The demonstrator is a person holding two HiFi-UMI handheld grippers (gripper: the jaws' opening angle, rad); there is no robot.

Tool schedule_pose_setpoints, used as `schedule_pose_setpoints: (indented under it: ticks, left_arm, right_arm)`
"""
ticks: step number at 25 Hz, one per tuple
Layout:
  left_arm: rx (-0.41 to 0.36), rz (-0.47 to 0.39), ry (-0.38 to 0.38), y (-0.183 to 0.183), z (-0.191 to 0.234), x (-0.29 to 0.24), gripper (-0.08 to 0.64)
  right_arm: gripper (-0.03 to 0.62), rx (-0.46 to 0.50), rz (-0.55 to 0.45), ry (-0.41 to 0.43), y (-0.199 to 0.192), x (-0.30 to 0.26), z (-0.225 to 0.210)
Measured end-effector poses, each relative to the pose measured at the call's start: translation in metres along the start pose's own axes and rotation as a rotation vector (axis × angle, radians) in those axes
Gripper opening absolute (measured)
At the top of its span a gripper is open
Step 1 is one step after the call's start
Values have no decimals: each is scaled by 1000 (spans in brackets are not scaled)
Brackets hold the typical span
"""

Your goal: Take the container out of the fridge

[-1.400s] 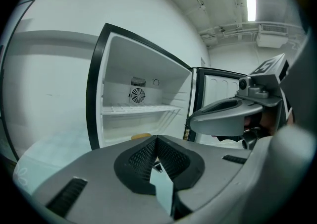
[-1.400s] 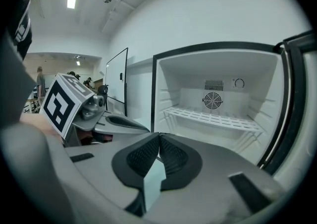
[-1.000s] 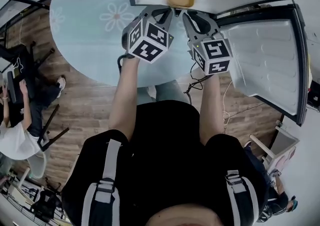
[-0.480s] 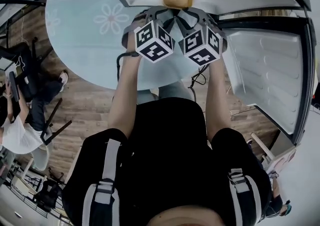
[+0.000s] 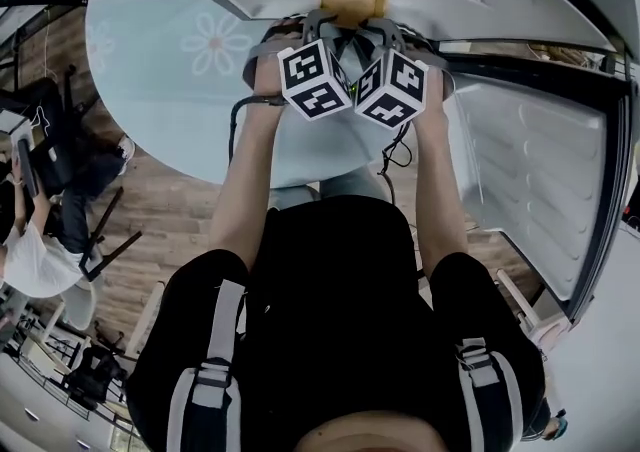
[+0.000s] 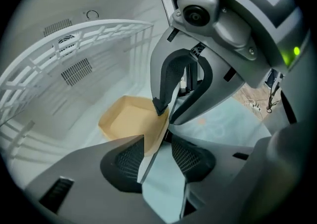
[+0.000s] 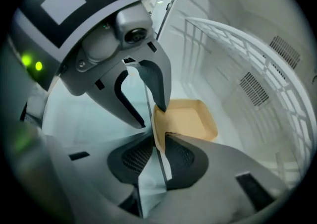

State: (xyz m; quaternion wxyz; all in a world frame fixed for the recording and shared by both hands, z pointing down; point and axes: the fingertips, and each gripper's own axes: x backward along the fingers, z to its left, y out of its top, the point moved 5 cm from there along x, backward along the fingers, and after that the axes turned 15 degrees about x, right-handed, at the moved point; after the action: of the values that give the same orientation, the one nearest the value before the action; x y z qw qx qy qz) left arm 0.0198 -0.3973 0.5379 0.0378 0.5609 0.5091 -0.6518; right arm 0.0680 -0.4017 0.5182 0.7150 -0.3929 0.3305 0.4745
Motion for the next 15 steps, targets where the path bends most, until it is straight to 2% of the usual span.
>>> schedule_pose_setpoints:
  ticks: [5,8,15]
  left_arm:
    - [0,13,14,-1,5,-10,187]
    - [-18,25,24,-4,5,-13,144]
    - [-49,36,13,-10,-4,-12,101]
  right_arm:
    - [77,58,14,37,-3,-16,1]
    - [51,81,11,39,-1,-20,3]
    - [40,96,11,42,1,-16,13]
